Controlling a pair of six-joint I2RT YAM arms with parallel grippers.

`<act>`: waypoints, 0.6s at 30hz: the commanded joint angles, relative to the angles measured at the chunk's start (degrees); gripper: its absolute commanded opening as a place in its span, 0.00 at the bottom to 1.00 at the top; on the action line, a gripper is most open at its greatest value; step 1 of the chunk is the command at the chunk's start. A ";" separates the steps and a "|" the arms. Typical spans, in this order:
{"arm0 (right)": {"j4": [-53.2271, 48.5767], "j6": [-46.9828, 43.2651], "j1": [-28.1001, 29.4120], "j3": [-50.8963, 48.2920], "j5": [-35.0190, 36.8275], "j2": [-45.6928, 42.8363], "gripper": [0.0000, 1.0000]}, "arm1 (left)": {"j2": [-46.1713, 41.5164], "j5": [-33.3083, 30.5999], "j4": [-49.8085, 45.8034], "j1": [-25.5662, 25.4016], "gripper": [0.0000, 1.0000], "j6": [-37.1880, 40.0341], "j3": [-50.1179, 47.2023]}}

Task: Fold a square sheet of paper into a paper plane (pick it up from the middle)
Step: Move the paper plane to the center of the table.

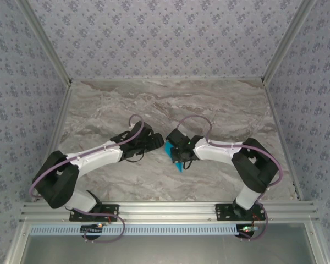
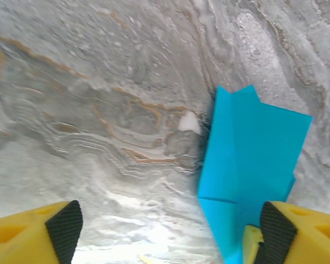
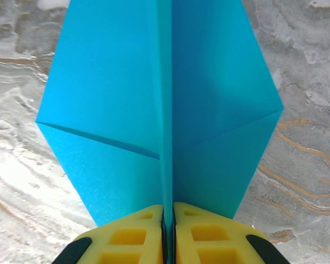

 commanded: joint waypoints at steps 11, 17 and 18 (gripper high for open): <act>-4.72 1.37 -1.09 4.33 3.70 1.24 0.09 | -2.97 -8.43 -10.68 1.28 0.99 -0.45 1.49; -4.61 -3.11 -7.17 10.95 2.36 4.71 0.09 | -4.43 -9.86 -12.98 2.11 0.99 -0.83 0.86; -4.54 -3.96 -8.42 12.53 1.72 6.14 0.09 | -4.86 -10.02 -13.16 2.33 0.99 -0.92 0.47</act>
